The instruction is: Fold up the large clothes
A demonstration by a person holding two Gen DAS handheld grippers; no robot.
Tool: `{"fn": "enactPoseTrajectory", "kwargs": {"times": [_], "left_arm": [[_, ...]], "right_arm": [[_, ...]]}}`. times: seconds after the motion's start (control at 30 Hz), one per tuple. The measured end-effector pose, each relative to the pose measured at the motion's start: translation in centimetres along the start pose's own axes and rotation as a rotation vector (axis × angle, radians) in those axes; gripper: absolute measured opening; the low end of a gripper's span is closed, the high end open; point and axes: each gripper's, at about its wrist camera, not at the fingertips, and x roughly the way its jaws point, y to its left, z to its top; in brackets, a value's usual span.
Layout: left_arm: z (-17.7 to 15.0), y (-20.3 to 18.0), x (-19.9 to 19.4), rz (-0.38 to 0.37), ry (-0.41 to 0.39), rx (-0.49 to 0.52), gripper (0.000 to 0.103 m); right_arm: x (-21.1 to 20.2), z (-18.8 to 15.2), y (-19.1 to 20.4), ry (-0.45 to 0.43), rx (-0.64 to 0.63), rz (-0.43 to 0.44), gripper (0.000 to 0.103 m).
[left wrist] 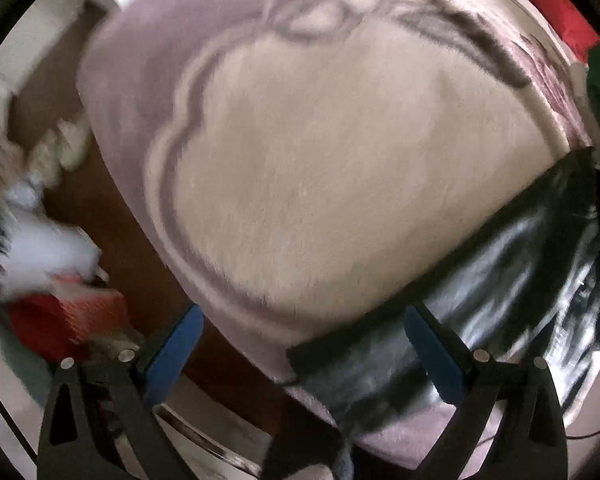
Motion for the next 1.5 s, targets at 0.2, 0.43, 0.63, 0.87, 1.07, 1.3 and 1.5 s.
{"fn": "enactPoseTrajectory", "kwargs": {"times": [0.2,0.43,0.63,0.87,1.07,1.3,1.5], "left_arm": [[-0.7,-2.2,6.7,-0.156,0.165,0.131,0.096],[-1.2,-7.2,3.1,-0.043,-0.003,0.367,0.002],[5.9,-4.5,-0.7,-0.092,-0.138,0.252,0.002],[14.5,-2.5,4.2,-0.245,-0.024,0.069,0.008],[12.4,-0.4,2.2,-0.359,-0.015,-0.043,0.017],[7.7,3.3,-1.2,-0.268,-0.107,-0.176,0.097],[0.8,2.8,2.7,-0.501,-0.036,-0.52,0.097]], "right_arm": [[-3.0,-5.0,-3.9,0.001,0.2,0.045,0.077],[-1.5,-9.3,-6.9,0.038,0.324,0.06,0.077],[-1.3,-8.9,-3.9,0.012,0.297,0.054,0.077],[0.7,-6.6,1.0,-0.033,0.257,0.029,0.077],[3.3,-2.7,3.5,-0.041,0.232,0.037,0.077],[3.7,1.8,4.4,0.043,0.178,-0.033,0.077],[0.1,0.0,1.7,0.029,0.259,-0.029,0.077]]}}
